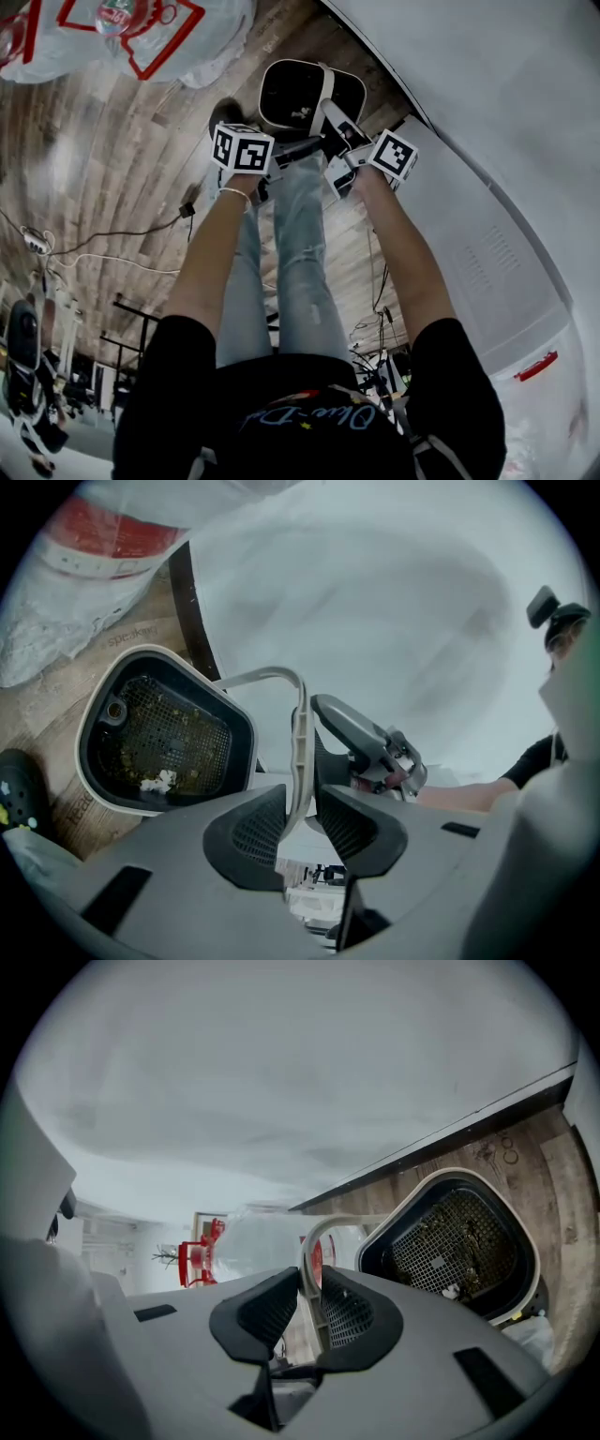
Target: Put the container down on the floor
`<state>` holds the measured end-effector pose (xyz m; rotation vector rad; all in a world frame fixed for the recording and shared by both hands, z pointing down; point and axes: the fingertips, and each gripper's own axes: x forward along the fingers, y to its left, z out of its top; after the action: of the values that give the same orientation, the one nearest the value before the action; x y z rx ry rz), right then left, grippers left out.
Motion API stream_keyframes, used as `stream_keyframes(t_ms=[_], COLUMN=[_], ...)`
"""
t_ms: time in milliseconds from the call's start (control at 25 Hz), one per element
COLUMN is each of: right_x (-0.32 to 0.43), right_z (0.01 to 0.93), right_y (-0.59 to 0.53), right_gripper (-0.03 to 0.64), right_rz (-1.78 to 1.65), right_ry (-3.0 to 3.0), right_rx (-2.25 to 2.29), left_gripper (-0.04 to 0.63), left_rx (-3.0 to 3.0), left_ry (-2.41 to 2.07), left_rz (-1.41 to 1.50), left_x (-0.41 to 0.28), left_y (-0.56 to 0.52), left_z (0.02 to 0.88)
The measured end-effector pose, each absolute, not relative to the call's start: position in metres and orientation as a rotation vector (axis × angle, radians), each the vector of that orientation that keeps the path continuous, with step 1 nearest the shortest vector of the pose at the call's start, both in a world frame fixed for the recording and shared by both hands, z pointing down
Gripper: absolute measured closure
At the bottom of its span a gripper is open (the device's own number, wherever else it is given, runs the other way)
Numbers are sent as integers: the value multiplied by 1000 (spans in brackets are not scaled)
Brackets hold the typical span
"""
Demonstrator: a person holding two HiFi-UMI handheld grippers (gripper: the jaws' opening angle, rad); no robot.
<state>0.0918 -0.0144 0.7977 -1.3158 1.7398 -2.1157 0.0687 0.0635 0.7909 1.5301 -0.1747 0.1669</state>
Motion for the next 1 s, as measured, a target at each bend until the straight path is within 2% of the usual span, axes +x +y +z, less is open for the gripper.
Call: stream_keyframes(t_ms=[720, 1000], right_x=[72, 48], right_z=[811, 810], right_y=[-10, -15], right_gripper=[556, 468], right_rz=[-2201, -2212], right_ry=[1784, 1875], right_rx=[-1424, -1466], left_gripper=[442, 442], left_rx=[1540, 1548], left_ry=[-212, -213], left_rz=[264, 329], left_x=[57, 36], left_y=[70, 74], left_z=[806, 814])
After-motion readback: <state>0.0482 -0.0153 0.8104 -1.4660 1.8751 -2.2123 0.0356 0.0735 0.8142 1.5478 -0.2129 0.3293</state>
